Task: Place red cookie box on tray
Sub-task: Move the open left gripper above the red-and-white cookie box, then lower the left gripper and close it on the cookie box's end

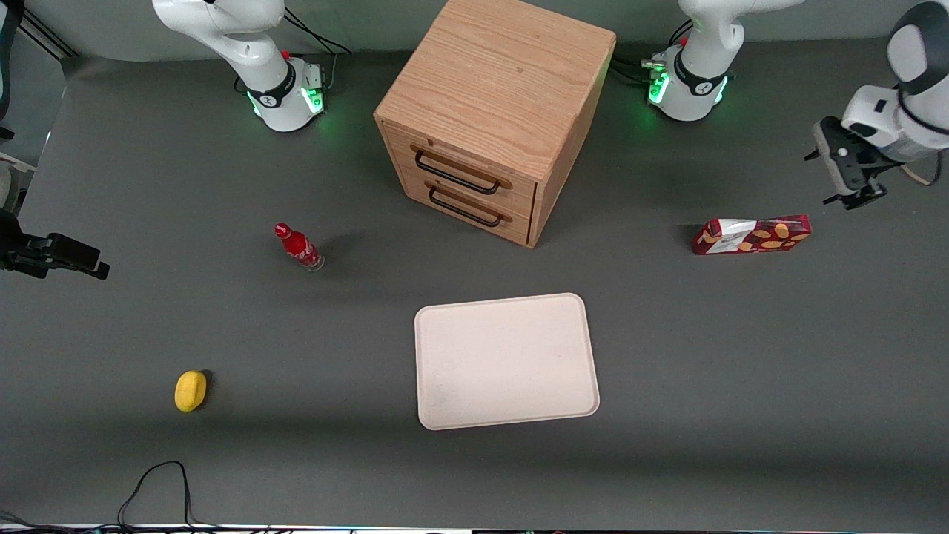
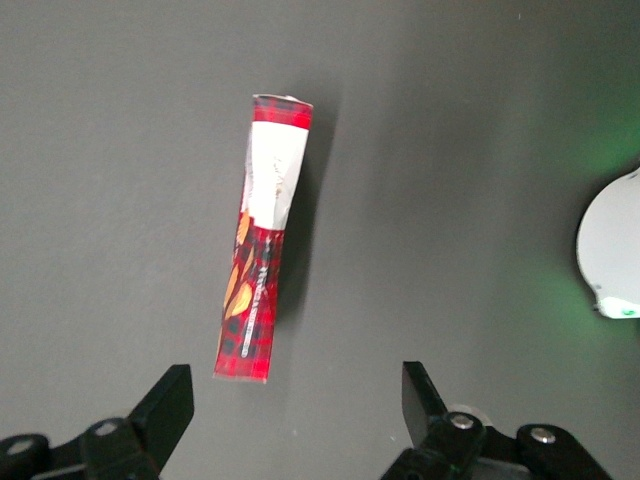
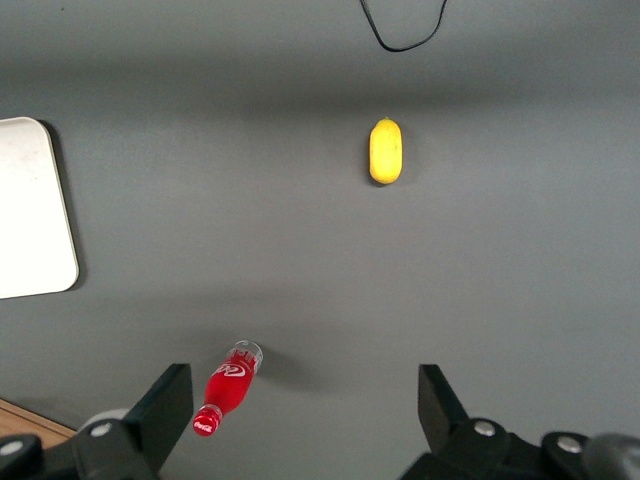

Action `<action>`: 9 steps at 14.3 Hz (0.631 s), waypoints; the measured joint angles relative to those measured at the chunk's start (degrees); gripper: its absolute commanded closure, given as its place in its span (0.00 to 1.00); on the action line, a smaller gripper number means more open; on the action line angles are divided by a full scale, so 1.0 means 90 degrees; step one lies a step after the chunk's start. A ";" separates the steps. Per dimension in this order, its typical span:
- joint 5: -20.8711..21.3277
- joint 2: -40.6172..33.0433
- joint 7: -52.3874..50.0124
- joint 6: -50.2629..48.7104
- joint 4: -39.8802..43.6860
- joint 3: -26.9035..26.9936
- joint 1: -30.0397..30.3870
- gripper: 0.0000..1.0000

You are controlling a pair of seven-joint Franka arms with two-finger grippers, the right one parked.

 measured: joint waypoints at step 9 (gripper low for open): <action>0.0007 0.1421 0.0387 0.2425 -0.0586 -0.0008 -0.0008 0.03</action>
